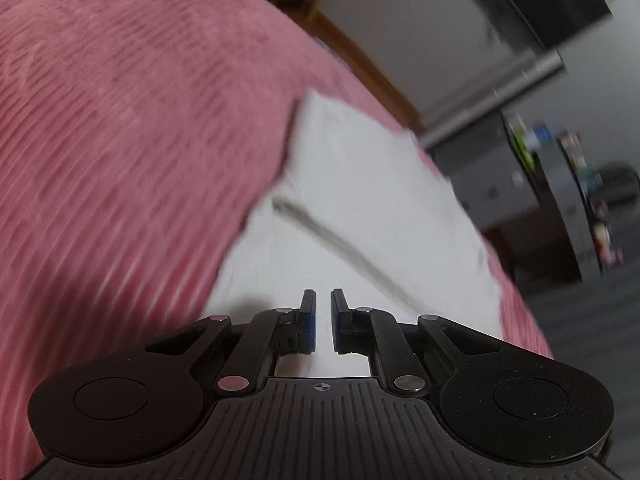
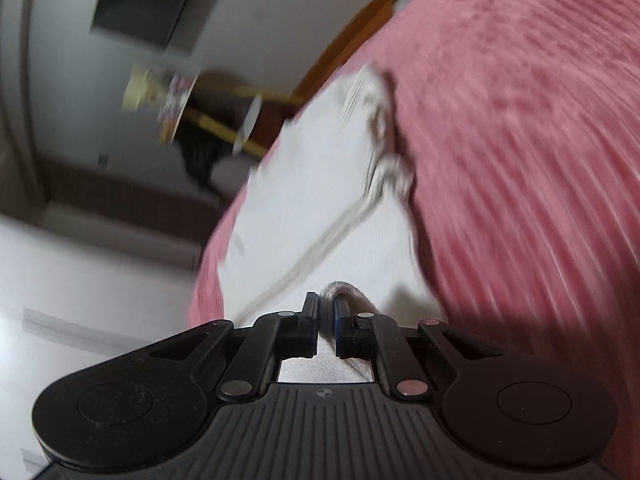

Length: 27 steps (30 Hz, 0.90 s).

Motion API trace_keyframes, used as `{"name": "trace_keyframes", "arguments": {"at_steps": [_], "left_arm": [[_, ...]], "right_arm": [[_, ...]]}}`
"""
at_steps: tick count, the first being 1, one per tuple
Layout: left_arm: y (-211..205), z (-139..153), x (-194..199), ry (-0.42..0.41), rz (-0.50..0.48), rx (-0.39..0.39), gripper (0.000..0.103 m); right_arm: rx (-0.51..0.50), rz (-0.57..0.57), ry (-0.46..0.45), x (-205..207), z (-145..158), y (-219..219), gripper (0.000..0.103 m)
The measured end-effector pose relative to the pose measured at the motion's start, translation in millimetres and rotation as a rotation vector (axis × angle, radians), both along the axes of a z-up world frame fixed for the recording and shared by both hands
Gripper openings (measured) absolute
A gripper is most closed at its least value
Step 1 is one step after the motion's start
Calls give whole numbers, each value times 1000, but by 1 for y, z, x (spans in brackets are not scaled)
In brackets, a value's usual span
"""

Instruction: Fold small clothes

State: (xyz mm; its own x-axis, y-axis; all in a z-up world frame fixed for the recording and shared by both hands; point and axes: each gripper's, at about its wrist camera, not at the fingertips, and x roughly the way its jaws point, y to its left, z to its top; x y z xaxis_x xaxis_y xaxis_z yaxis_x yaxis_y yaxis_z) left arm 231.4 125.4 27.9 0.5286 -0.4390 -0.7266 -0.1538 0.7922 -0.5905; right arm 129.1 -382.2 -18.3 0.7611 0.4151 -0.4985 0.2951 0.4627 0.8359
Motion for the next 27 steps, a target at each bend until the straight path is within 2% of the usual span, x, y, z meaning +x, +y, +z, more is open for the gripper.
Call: {"name": "trace_keyframes", "arguments": {"at_steps": [1,3,5,6,7,9,11,14,17,19,20,23,26,27], "left_arm": [[-1,-3,10,-5,17,11,11],[-7,-5,14,-38,8,92,18],[-14,-7,9,-91,-72,166,34],[-18,-11,3,-84,-116,182,45],[-16,-14,-5,-70,-149,183,48],[-15,-20,-28,-59,-179,180,49],[-9,-23,-52,-65,-152,179,57],[2,-18,-88,-102,-94,125,66],[8,-10,-112,-140,-57,114,68],[10,-6,-123,-164,-43,101,77],[9,-9,-126,-161,-46,81,78],[-6,-27,-124,-83,-99,55,78],[-21,-42,-120,-59,-147,30,77],[-25,-47,-117,-49,-148,22,74]], "right_arm": [[-24,-17,-7,9,-1,-2,9],[-188,-47,10,24,3,-1,15],[-404,-32,14,29,10,3,21],[-480,-12,3,28,13,5,22],[-507,19,-8,25,15,7,22],[-447,90,-15,13,12,6,24],[-366,138,-18,-2,6,6,30],[-280,136,-23,-18,4,8,37],[-162,111,-45,-28,1,10,39],[-141,99,-64,-29,1,13,40],[-143,98,-59,-29,1,15,40],[-111,114,-44,-27,-4,23,40],[-127,115,-18,-22,-8,26,39],[-132,116,-14,-22,-9,27,36]]}}
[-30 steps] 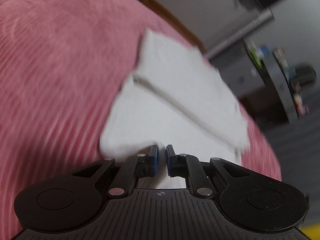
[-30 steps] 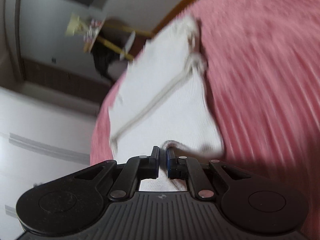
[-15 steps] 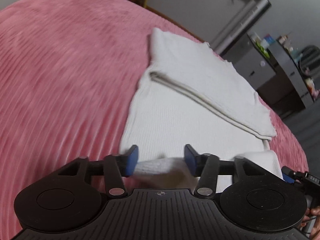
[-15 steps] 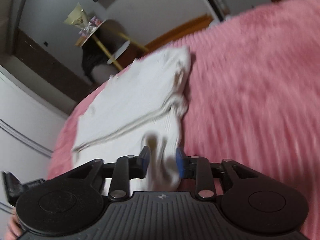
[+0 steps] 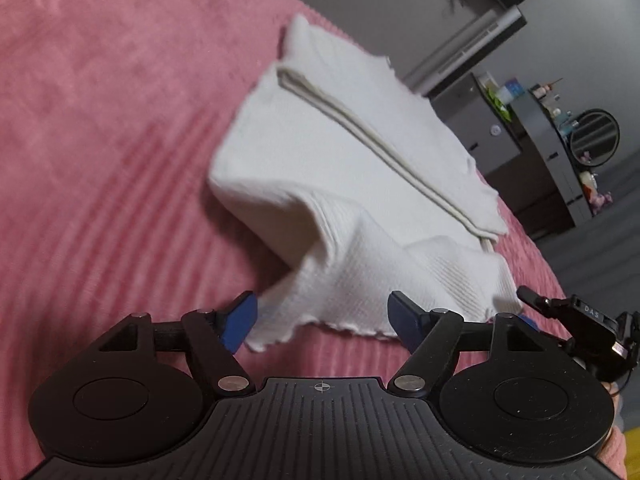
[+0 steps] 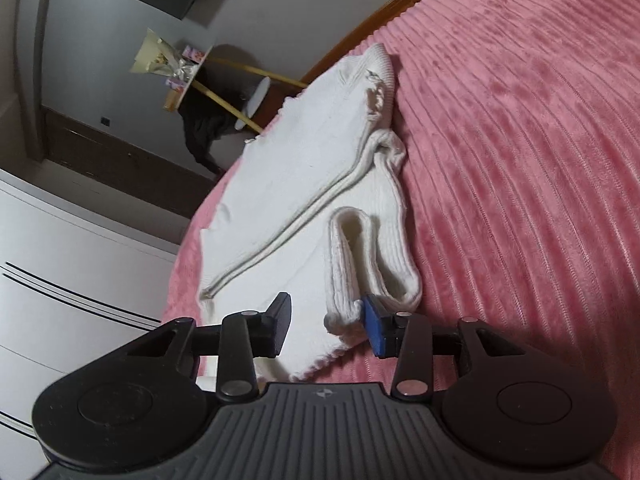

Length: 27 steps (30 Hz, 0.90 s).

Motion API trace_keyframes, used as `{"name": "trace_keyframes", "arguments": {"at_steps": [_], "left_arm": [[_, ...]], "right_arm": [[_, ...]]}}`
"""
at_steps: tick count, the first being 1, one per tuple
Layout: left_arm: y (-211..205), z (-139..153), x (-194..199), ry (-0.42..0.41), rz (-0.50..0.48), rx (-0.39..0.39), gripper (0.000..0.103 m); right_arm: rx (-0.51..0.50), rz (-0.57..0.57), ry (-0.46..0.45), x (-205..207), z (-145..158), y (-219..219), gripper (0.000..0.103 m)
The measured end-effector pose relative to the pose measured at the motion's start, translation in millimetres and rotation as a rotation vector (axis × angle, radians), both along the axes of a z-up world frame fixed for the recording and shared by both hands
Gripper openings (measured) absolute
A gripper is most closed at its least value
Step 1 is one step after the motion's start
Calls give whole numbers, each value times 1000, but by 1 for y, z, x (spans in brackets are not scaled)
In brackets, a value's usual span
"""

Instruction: Fold small clothes

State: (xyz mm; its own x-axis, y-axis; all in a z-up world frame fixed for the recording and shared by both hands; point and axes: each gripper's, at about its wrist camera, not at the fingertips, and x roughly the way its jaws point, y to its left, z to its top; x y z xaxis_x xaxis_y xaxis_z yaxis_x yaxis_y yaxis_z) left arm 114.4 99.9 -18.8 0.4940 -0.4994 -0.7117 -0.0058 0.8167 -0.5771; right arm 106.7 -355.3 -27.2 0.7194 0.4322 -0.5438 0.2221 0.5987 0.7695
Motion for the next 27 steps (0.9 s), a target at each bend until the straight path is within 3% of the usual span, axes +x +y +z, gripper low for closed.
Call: {"name": "trace_keyframes", "arguments": {"at_steps": [2,4,5,6,7,10,15,19,21,25,27], "left_arm": [[-8,-9,8,31,-27,-18,66],[-15,-17,14,67,-53,-21,42],[-17,-20,18,84,-62,-21,36],[-18,-23,21,101,-65,-20,18],[-17,-23,24,115,-75,-31,11],[-12,-15,30,110,-98,-94,11],[-12,32,61,-1,-110,-153,11],[-14,66,103,-130,-52,-120,10],[-11,70,126,-136,-5,-154,7],[-14,68,154,-149,75,-121,6],[-18,65,159,-176,89,-46,6]], "right_arm": [[-10,7,-1,3,-1,1,23],[-40,21,1,5,-1,2,15],[-50,25,2,4,0,3,14],[-53,31,2,4,-1,3,13],[-57,30,2,4,-1,2,12],[-41,30,-19,6,1,0,11],[90,-46,-76,15,10,-16,10],[99,-126,-123,40,27,-27,10],[95,-160,-146,56,34,-31,10],[16,-209,-160,88,44,-36,9],[-20,-222,-155,102,43,-37,1]]}}
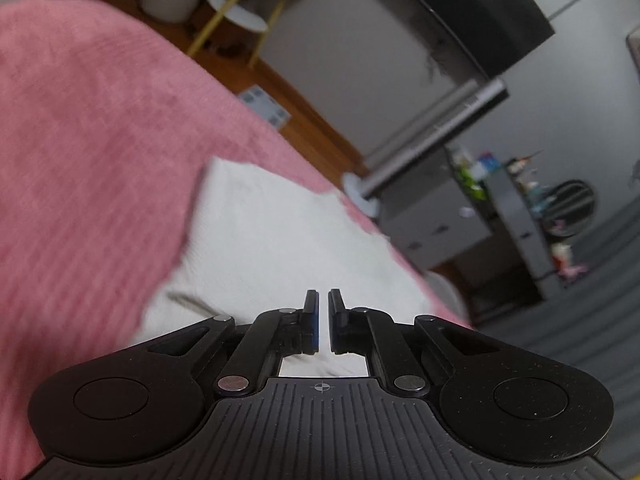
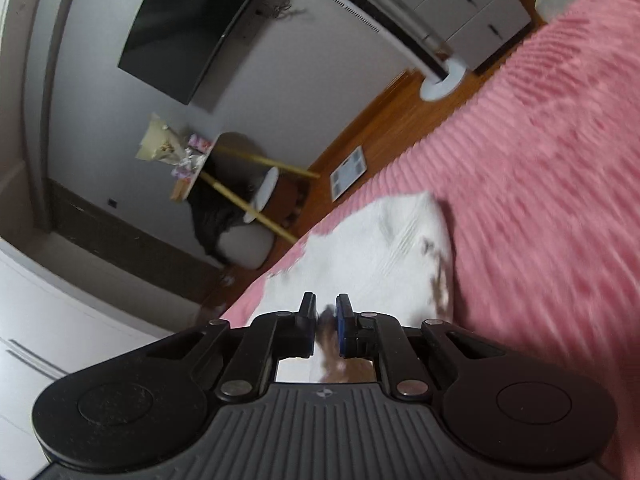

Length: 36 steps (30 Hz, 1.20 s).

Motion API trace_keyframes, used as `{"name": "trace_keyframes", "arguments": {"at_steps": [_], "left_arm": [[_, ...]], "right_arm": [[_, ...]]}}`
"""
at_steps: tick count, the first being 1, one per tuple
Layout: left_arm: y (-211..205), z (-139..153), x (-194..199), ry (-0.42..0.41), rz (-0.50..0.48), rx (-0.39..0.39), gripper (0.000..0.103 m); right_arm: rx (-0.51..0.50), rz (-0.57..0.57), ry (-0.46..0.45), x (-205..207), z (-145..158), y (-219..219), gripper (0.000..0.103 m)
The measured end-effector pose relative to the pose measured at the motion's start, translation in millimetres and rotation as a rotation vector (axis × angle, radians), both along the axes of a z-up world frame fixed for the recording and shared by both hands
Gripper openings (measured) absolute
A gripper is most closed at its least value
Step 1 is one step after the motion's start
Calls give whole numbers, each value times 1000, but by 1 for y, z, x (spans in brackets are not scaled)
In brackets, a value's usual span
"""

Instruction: Fold small clothes

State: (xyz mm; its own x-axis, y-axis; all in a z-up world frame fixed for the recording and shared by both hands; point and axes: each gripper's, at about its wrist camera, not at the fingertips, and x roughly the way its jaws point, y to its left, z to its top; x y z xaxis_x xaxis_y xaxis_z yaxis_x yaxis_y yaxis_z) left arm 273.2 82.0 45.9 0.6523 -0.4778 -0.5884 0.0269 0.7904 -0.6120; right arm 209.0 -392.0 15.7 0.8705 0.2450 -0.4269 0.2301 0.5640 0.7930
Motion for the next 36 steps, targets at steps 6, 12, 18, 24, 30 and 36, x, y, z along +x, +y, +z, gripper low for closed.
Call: {"name": "trace_keyframes", "arguments": {"at_steps": [6,12,18,24,30,36], "left_arm": [[-21,-24,-19,-35,-267,210,72],[-53,-50,-25,-17,-446,365,78],[-78,-61,-17,-37,-500,428,72],[-83,-61,-16,-43,-507,427,21],[-69,-54,-16,-55,-425,347,6],[-56,-40,-19,-82,-361,292,5]], "right_arm": [[-187,28,20,1,-6,3,18],[-243,114,42,-36,-35,12,29],[-343,240,55,-28,-39,22,29],[-468,342,57,-8,-36,40,28],[-440,378,91,2,-45,44,9],[-423,364,44,-9,-38,42,7]]}}
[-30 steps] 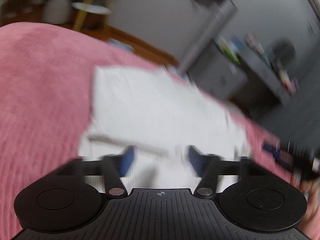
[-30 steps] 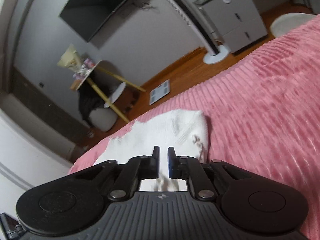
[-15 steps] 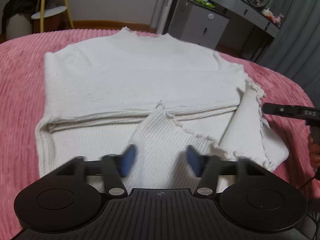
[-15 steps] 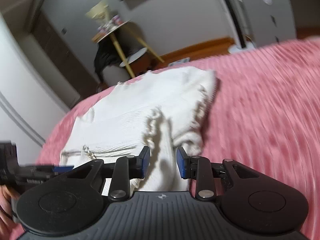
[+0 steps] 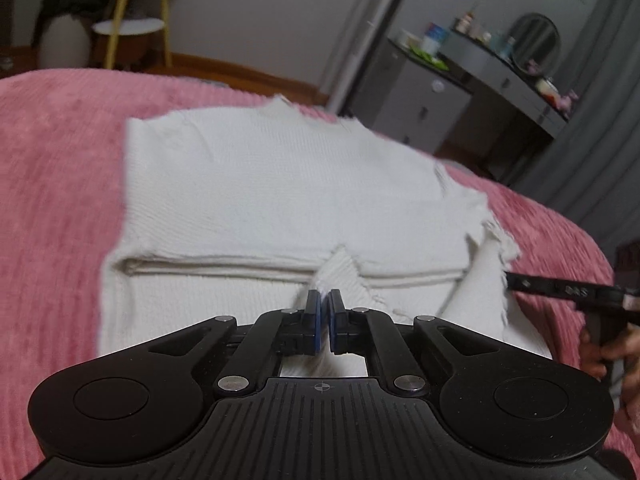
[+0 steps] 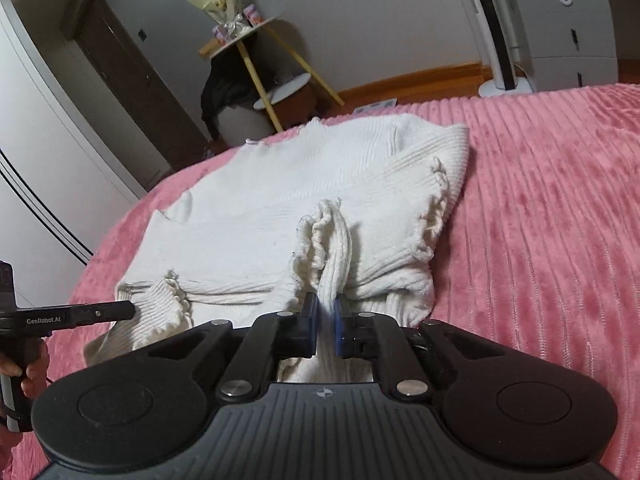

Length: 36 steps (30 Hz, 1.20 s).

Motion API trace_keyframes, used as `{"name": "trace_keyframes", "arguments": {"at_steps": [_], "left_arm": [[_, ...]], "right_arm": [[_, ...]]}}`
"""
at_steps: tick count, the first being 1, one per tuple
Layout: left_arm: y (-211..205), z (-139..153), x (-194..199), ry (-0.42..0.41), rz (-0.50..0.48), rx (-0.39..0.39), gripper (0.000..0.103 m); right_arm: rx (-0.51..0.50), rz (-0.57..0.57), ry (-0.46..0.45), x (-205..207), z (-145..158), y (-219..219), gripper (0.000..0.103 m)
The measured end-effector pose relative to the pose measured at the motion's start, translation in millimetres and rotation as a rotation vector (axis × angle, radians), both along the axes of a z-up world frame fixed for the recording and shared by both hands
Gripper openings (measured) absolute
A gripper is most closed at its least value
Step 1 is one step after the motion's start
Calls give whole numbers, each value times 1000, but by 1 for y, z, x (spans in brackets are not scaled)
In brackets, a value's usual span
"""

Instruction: Fold small clothes

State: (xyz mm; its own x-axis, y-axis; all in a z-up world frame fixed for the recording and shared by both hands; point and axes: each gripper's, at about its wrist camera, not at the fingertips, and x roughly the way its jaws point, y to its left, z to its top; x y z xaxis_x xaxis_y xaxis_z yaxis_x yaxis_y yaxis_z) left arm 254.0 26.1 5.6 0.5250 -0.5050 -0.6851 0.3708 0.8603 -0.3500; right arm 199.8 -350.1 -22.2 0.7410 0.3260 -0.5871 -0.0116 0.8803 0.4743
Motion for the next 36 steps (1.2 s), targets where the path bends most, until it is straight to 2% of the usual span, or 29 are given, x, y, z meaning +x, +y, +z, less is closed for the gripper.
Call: {"name": "trace_keyframes", "arguments": {"at_steps": [8,9,10,11,12,13,14,18,19,20,21,22,25,27,32,36], "left_arm": [[-3,-4,1,15,-30,21,6],[-7,-6,2,30,-47,34,10],[-10,-9,2,41,-50,59,28],[-13,-11,2,43,-62,76,39],[-16,-12,1,32,-80,87,56],[-19,-14,0,19,-89,105,62],[-21,-15,1,17,-102,115,62],[-33,-24,10,58,-146,107,54],[-37,-26,12,57,-150,120,44],[-40,-27,13,55,-151,134,38],[-41,-28,14,49,-142,140,21],[-39,-28,15,52,-128,135,10],[-27,-22,9,43,-87,50,8],[-21,-11,-1,-6,-74,42,8],[-1,29,-9,-104,4,-35,7],[14,62,4,-209,120,-33,8]], "right_arm": [[-18,-23,-34,-7,16,3,7],[-16,-22,-29,-6,16,2,7],[-20,-22,-24,-5,16,2,7],[-26,-20,-13,-4,14,3,7],[-28,-14,-3,-2,13,3,8],[-24,-11,0,-1,11,3,9],[-21,-8,5,-1,9,3,10],[5,-15,13,3,6,0,12],[13,-13,15,5,5,0,12],[16,-9,20,8,4,1,12],[14,-3,27,11,3,2,12],[13,0,36,14,2,3,12],[8,2,26,11,4,5,8],[9,5,-5,5,9,5,7],[-1,-3,-78,-10,31,1,7],[-28,-66,-165,-8,55,-3,6]]}}
